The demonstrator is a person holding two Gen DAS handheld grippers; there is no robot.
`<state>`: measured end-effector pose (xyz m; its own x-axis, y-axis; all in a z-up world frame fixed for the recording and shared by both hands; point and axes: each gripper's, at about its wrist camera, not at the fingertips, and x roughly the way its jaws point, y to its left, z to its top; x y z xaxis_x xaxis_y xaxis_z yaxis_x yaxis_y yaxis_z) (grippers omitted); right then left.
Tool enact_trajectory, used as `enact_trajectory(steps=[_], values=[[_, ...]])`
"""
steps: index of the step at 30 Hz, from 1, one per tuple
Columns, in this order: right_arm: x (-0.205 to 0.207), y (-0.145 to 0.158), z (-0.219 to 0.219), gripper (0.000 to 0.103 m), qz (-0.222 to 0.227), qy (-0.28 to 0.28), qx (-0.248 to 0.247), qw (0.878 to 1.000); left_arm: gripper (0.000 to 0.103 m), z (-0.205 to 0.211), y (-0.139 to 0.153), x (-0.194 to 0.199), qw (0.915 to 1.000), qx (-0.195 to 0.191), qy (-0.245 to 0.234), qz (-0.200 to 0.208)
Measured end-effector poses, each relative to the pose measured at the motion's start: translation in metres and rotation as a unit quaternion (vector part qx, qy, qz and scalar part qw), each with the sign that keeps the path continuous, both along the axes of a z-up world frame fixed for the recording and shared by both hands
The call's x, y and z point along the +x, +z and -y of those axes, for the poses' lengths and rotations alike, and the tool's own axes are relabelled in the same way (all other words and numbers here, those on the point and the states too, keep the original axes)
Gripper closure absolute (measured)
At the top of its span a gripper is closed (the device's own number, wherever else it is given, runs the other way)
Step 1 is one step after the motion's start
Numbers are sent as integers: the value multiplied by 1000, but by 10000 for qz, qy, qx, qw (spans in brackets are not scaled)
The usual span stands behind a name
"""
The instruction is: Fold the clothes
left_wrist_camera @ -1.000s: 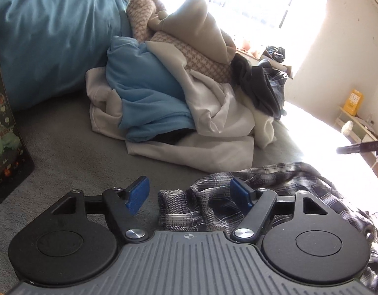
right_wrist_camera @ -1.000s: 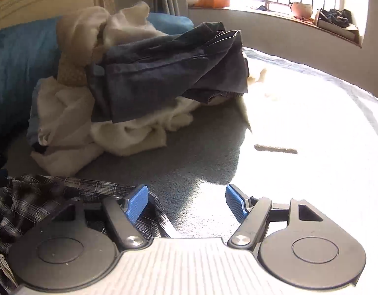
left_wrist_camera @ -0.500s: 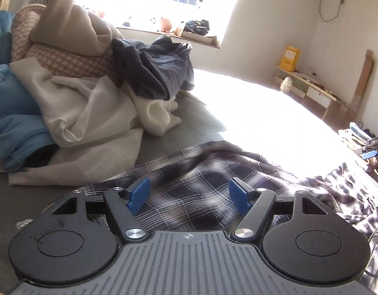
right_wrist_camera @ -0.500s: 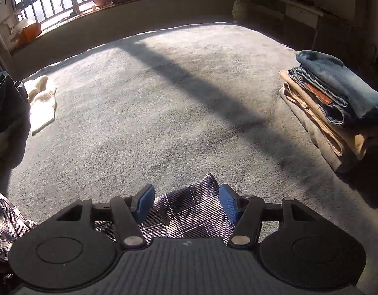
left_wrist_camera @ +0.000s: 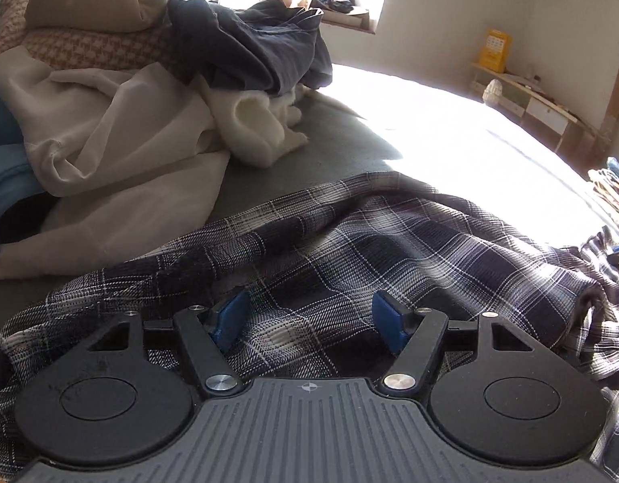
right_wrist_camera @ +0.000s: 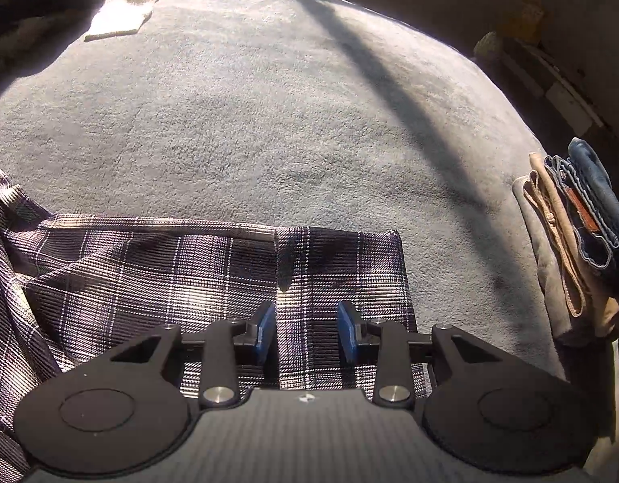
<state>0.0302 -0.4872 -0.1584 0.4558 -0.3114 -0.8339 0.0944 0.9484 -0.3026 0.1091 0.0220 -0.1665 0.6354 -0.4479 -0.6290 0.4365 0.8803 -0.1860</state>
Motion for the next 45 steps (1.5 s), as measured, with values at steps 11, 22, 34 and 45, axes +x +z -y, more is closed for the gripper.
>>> enact_trajectory(steps=[11, 22, 34, 45], values=[[-5, 57, 118, 99, 867, -1662, -731, 9795, 35, -1, -3, 5, 9999, 6, 64, 122], [-32, 48, 168, 66, 1090, -2762, -635, 9528, 34, 1, -5, 6, 9998, 48, 50, 202], [72, 19, -27, 62, -514, 2269, -279, 9722, 32, 1, -9, 5, 9995, -7, 74, 299], [84, -10, -49, 100, -1483, 2505, -760, 9537, 31, -2, -11, 5, 9991, -101, 103, 397]])
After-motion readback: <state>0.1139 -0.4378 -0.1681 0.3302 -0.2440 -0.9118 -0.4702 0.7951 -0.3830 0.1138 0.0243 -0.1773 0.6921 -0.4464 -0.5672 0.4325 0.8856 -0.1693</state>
